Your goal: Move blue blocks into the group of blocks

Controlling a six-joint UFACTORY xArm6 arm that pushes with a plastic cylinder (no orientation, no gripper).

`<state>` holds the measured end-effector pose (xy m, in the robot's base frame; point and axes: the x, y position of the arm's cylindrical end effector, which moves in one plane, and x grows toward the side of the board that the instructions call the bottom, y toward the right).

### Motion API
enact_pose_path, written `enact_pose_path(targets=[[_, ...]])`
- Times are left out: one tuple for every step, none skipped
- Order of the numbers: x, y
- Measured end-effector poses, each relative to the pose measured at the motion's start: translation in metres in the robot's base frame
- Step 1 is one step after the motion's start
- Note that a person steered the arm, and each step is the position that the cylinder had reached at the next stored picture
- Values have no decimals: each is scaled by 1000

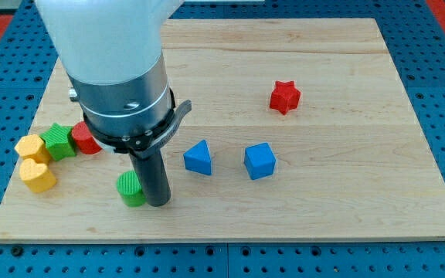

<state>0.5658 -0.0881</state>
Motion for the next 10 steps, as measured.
enact_pose_path(targets=[[0,-61],[-11,-97],[-55,-70],[-81,-7],[-113,41],[-98,103],[-59,127],[-34,79],[-54,59],[-61,98]])
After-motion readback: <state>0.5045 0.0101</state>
